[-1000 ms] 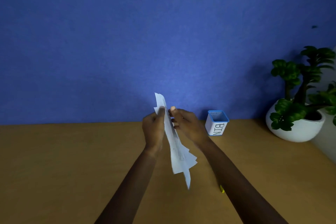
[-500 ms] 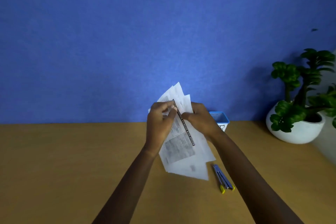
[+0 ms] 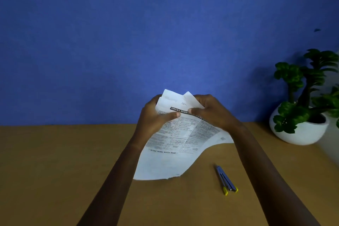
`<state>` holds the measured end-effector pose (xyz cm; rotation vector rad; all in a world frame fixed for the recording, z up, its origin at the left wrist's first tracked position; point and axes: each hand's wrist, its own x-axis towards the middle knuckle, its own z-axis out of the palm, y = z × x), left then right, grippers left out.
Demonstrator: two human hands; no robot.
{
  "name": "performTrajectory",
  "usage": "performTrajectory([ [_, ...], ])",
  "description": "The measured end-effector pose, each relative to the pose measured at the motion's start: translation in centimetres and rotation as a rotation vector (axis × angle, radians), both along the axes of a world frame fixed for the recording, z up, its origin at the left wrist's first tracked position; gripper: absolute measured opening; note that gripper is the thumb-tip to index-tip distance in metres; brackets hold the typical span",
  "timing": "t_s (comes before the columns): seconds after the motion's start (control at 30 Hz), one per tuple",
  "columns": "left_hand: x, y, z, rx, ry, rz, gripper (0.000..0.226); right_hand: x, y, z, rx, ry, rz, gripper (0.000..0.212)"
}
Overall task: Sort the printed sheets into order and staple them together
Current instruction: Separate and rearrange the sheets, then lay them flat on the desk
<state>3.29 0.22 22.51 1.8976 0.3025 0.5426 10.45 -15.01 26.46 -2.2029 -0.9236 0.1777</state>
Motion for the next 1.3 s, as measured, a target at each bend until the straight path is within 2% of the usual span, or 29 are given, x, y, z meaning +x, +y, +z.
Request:
performTrajectory([
  [0.07, -0.1, -0.2, 0.1, -0.04, -0.009, -0.024, 0.022, -0.2, 0.2, -0.1, 0.027, -0.048, -0.037, 0.028],
  [0.17, -0.2, -0.4, -0.1, -0.126, -0.042, -0.011, 0.02, -0.7, 0.6, -0.5, 0.123, -0.174, -0.134, 0.027],
  [0.27, -0.6, -0.5, -0.1, -0.252, -0.109, -0.004, 0.021, -1.7, 1.1, -1.3, 0.293, -0.458, -0.282, 0.037],
  [0.33, -0.8, -0.7, -0.1, -0.317, -0.15, 0.017, 0.022, -2.3, 1.3, -2.1, 0.364, -0.645, -0.34, 0.034],
  [0.37, -0.8, -0.7, -0.1, -0.346, -0.168, 0.031, 0.023, -2.5, 1.5, -2.5, 0.379, -0.674, -0.338, 0.029],
  [0.53, -1.0, -1.1, 0.0, -0.35, -0.204, 0.056, 0.024, -3.2, 2.2, -3.6, 0.317, -0.6, -0.2, 0.016],
  [0.9, -1.5, -1.5, 0.2, -0.362, -0.187, -0.009, 0.018, -3.6, 2.2, -3.6, 0.254, -0.788, -0.19, 0.006],
  [1.3, -1.5, -1.9, 0.4, -0.303, -0.1, -0.077, 0.01, -3.2, 1.7, -3.8, 0.199, -0.975, -0.219, 0.021],
])
